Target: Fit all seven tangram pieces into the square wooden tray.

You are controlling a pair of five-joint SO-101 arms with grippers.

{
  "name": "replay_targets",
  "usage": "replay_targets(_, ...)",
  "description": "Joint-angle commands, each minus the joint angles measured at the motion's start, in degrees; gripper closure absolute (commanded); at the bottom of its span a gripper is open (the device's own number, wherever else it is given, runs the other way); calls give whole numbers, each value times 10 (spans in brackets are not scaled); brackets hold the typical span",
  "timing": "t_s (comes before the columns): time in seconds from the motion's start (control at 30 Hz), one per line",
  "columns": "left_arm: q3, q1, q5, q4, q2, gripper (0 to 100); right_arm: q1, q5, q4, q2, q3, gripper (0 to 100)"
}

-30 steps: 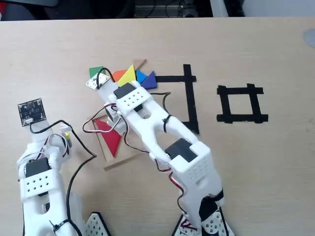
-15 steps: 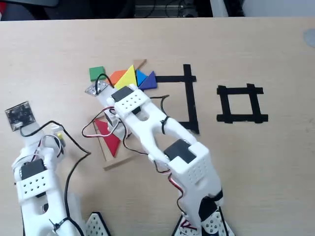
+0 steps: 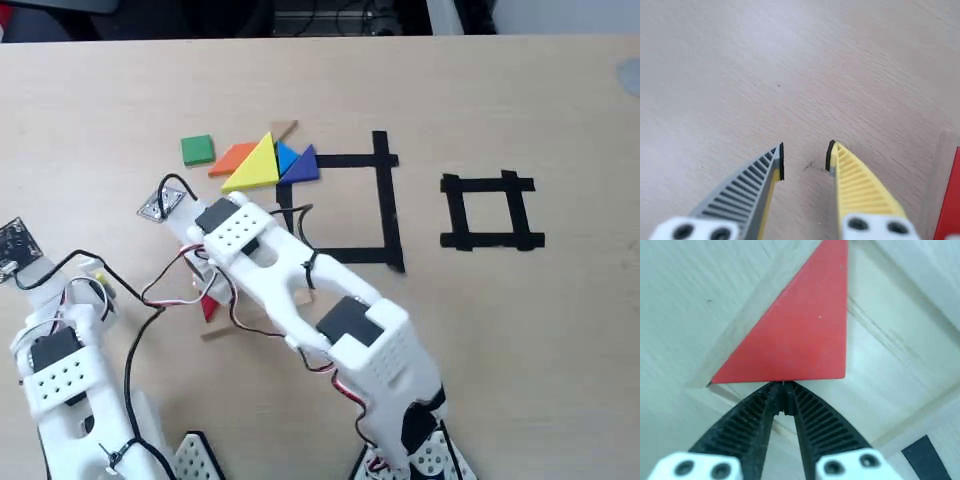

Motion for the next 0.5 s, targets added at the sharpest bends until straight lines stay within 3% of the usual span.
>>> replay_targets(0.0, -30, -6, 5, -11, -8, 833, 4, 0, -4, -17, -4, 988)
replay_targets(0.27, -30, -5, 5, -11, -8, 833, 58, 5, 40, -145, 7, 988)
replay_targets(0.47, -29, -5, 5, -11, -8, 833, 100, 21, -64, -153, 89, 988)
